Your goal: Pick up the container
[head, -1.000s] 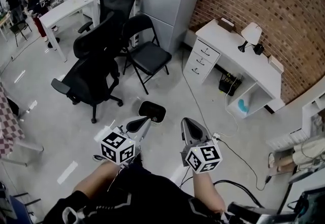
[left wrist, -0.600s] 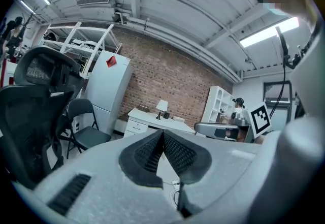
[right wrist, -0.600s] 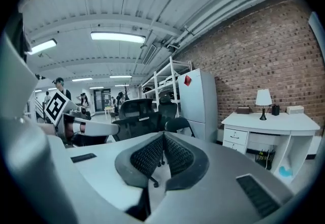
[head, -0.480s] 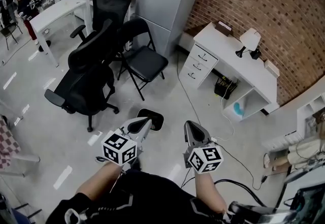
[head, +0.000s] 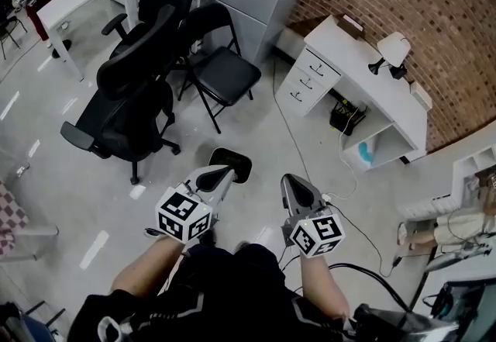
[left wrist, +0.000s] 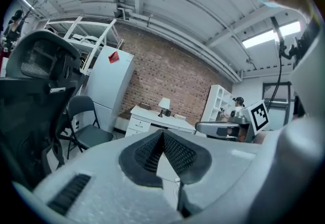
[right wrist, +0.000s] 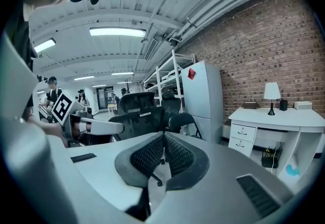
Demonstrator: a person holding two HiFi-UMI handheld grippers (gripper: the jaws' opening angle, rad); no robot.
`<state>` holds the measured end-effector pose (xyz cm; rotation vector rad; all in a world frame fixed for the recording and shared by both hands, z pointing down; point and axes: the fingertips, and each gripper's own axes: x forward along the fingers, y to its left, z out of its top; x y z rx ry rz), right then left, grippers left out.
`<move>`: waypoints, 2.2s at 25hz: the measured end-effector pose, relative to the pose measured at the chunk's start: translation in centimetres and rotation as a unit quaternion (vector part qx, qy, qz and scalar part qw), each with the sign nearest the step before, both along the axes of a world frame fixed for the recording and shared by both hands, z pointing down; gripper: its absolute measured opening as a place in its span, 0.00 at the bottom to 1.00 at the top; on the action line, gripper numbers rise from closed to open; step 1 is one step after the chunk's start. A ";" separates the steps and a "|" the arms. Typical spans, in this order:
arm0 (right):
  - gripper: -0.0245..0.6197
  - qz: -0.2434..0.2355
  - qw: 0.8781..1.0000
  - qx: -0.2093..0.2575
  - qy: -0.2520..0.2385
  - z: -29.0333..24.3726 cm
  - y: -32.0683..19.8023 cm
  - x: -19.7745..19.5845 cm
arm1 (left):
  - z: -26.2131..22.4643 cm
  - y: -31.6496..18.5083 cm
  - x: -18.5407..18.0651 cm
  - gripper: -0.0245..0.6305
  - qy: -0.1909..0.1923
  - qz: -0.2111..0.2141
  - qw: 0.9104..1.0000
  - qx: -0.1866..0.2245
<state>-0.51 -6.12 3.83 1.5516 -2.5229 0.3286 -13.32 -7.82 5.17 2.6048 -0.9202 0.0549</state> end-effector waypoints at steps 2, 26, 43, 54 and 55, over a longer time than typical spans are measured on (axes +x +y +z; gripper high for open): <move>0.05 0.004 1.000 -0.002 0.002 0.4 -0.8 0.5 | 0.7 -0.4 0.2 0.05 -0.005 0.004 1.000 -0.003; 0.05 0.032 0.991 -0.112 -0.066 20.3 -9.8 13.8 | 16.6 -8.3 10.1 0.05 -0.076 -0.026 0.993 -0.082; 0.05 0.019 0.978 -0.201 -0.046 39.0 -15.1 17.3 | 32.9 -11.9 15.2 0.05 -0.097 -0.045 0.983 -0.147; 0.05 0.049 0.972 -0.226 -0.046 50.2 -15.8 19.1 | 43.3 -14.5 16.5 0.05 -0.098 -0.024 0.983 -0.152; 0.05 0.050 0.971 -0.228 -0.045 51.2 -16.0 19.3 | 44.3 -14.8 16.5 0.05 -0.094 -0.026 0.983 -0.154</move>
